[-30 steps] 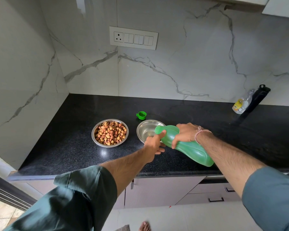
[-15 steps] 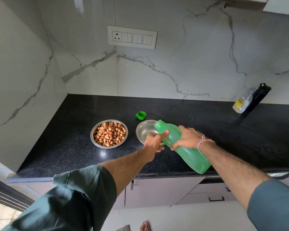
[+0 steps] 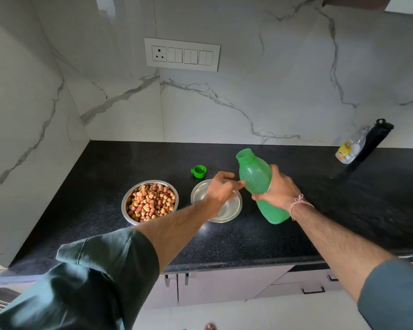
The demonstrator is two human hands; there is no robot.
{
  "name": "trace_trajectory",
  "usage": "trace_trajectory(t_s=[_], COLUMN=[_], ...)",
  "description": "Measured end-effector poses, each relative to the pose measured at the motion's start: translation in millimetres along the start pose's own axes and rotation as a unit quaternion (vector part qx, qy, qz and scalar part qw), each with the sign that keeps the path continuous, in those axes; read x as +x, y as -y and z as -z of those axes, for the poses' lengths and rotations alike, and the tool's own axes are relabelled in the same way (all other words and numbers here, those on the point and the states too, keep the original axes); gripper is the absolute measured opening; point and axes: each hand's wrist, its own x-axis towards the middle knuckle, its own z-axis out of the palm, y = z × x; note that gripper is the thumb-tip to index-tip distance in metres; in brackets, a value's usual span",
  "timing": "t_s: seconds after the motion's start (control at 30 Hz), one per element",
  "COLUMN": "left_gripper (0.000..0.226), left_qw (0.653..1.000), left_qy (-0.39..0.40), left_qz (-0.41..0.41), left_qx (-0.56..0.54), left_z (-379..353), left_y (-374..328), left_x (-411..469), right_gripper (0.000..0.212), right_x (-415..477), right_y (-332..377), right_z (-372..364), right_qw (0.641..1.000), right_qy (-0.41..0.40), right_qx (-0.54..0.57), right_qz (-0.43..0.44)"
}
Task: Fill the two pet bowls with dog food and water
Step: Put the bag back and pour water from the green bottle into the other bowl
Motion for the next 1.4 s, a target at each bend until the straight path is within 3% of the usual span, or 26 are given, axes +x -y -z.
trace_trajectory(t_s=[0.23, 0.33, 0.43, 0.83, 1.2, 1.4], left_gripper=[0.031, 0.012, 0.022, 0.062, 0.085, 0.063], left_qw=[0.982, 0.967, 0.95, 0.919, 0.866, 0.85], left_qy=[-0.127, -0.163, -0.181, -0.185, -0.122, -0.12], left_qz=[0.024, 0.045, 0.071, 0.121, 0.102, 0.062], left_qx=[0.136, 0.192, 0.245, 0.326, 0.474, 0.509], left_z=[34.5, 49.8, 60.6, 85.3, 84.5, 83.5], left_y=[-7.9, -8.1, -8.6, 19.9, 40.9, 43.5], left_x=[48.7, 71.8, 91.3, 150.4, 181.3, 192.2], right_gripper=[0.098, 0.098, 0.098, 0.098, 0.099, 0.14], right_x=[53.2, 75.5, 95.0, 150.4, 165.8, 165.3], right_y=[6.6, 12.2, 18.1, 53.3, 59.4, 63.1], right_z=[-4.1, -11.2, -21.6, -73.2, -91.4, -78.1], right_qw=[0.991, 0.981, 0.969, 0.952, 0.953, 0.949], right_qy=[-0.047, -0.052, -0.048, 0.022, 0.051, 0.044], right_qx=[0.128, 0.187, 0.241, 0.306, 0.293, 0.305], right_qz=[-0.016, -0.023, -0.023, 0.024, 0.05, 0.071])
